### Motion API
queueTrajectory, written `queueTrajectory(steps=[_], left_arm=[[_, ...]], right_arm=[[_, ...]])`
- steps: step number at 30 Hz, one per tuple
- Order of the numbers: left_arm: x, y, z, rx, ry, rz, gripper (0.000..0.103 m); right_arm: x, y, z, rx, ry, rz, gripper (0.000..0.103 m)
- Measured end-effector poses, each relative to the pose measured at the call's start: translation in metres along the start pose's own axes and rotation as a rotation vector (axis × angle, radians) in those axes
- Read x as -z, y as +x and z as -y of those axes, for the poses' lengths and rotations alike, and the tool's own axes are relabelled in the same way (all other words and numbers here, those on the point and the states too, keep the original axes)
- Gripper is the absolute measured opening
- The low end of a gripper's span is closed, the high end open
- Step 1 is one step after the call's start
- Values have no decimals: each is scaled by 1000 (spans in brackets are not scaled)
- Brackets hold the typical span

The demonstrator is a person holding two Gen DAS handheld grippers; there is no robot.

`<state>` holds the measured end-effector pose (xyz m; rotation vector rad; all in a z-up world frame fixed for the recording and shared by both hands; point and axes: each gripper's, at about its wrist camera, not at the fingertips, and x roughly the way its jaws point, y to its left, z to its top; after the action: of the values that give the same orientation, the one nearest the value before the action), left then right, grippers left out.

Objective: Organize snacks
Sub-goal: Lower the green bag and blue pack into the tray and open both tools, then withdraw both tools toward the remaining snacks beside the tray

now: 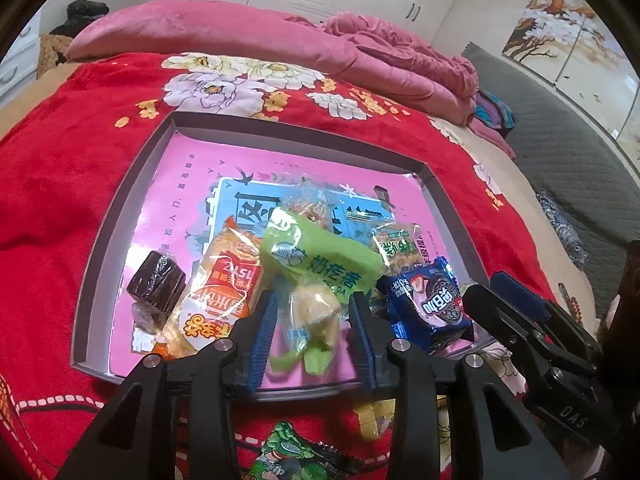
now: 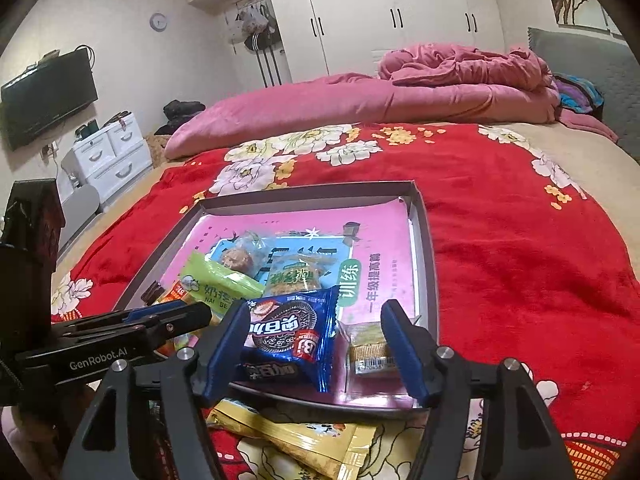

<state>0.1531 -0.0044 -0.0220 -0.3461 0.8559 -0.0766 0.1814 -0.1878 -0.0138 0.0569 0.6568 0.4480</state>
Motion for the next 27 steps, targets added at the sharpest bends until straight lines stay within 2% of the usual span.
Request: queueTrajectory(steps=[6,11,16,27], left_arm=[[1,-3,0,4,1,2,54],[0,-7,-2,11,-11,11,58],[0,-11,-4,21,-18,14,69],[3,-33,-12,13,-27,55,75]], right_arm=[[1,-3,-1,-3,-14,9,68],[2,-10,2,-8,-11,24,71],[3,-13,3,-6,-19,25,71],[14,-26,-12,-33,-133,20,71]])
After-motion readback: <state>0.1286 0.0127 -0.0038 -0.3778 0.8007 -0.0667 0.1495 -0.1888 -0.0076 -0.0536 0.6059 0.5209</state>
